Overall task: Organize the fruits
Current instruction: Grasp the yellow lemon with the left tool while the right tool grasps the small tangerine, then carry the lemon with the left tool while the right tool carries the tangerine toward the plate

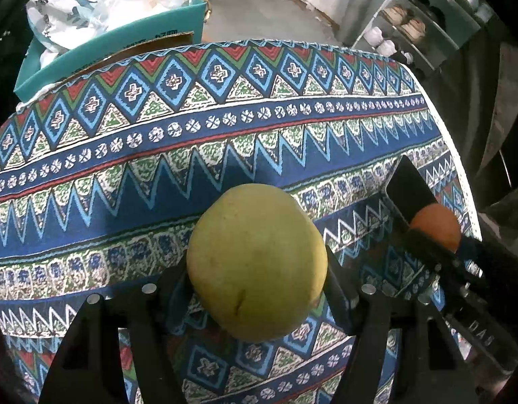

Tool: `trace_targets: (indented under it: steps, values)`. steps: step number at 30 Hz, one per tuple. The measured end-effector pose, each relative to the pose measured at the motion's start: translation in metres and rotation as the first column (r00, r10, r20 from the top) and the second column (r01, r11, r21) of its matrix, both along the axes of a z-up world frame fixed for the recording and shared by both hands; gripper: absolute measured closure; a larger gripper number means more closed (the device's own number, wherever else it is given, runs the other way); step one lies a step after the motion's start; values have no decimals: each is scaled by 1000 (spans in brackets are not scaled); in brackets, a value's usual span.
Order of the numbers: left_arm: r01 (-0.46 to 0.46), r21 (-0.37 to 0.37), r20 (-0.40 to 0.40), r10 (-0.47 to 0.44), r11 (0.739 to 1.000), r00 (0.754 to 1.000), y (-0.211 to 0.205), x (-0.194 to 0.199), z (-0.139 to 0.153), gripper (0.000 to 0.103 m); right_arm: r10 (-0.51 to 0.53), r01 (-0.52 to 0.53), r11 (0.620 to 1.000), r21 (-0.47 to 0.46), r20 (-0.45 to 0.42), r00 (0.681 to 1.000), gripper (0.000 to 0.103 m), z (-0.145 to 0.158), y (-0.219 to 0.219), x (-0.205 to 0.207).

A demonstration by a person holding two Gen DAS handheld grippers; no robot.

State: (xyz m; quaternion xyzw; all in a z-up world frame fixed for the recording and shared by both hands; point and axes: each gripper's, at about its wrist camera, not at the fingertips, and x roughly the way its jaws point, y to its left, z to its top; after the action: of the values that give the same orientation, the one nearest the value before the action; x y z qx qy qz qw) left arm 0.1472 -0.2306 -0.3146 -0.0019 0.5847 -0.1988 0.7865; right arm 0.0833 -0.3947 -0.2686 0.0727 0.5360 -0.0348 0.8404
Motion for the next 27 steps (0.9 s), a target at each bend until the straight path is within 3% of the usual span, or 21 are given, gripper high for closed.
trace_targets:
  steps: [6,27]
  values:
    - [-11,9,20,10,1000,1000,15,-10,11,33,11,-11,1000,-9,22,1000,58,10,7,0]
    - [-91,-6,175,90,996,980,81,-45,96,33,110,-105,993,-45,141,984,58,68,56,-5]
